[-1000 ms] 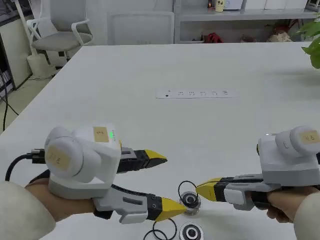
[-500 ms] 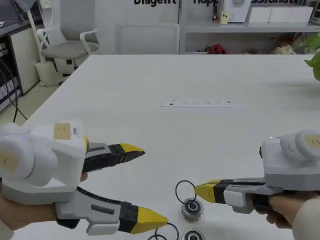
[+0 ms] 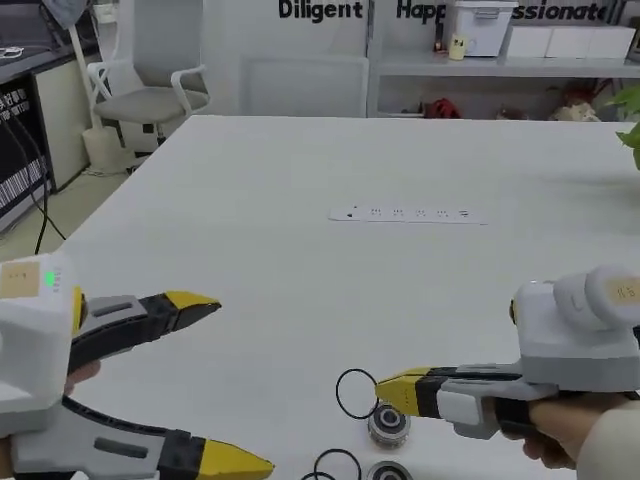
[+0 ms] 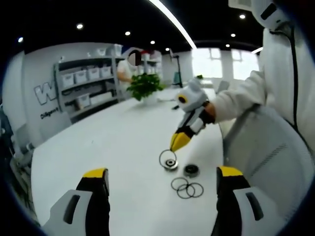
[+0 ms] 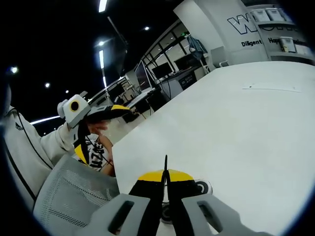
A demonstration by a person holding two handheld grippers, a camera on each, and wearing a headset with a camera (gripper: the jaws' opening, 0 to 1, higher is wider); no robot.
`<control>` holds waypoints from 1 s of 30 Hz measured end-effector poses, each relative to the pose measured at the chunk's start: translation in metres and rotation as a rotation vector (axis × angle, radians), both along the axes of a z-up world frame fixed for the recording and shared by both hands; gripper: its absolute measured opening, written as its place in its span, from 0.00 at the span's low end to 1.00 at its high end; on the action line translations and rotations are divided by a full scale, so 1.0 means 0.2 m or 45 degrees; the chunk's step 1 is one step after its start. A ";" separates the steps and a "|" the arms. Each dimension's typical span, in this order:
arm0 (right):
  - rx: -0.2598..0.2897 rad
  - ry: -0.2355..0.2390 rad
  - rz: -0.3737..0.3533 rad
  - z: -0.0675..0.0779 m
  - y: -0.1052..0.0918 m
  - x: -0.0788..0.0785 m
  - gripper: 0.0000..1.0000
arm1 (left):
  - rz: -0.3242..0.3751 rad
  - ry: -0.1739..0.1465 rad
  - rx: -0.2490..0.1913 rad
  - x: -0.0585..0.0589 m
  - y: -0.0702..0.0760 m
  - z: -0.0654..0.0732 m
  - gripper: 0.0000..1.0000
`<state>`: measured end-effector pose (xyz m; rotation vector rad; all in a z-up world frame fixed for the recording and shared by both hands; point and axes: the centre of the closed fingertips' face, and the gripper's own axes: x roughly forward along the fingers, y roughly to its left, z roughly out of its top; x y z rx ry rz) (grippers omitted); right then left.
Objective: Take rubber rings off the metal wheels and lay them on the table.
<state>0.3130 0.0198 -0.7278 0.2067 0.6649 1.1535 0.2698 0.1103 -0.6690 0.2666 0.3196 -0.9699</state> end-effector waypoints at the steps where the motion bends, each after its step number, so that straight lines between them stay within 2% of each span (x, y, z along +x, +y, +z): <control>1: 0.001 0.000 0.003 0.00 0.00 0.00 0.00 | 0.009 0.002 -0.002 0.00 0.01 0.00 0.93; 8: 0.017 0.019 0.038 0.00 0.05 -0.04 0.00 | 0.057 0.018 -0.035 -0.05 0.07 -0.01 1.00; 15: -0.010 0.033 0.100 -0.04 0.10 -0.11 0.00 | 0.086 0.045 -0.010 -0.11 0.10 -0.06 1.00; 18: -0.018 0.039 0.127 -0.05 0.12 -0.13 0.00 | 0.092 0.060 -0.026 -0.13 0.11 -0.07 1.00; 21: -0.025 0.045 0.146 -0.06 0.14 -0.16 0.00 | 0.093 0.080 -0.018 -0.16 0.11 -0.10 1.00; 30: -0.032 0.073 0.216 -0.09 0.20 -0.25 0.00 | 0.116 0.119 -0.022 -0.18 0.12 -0.15 1.00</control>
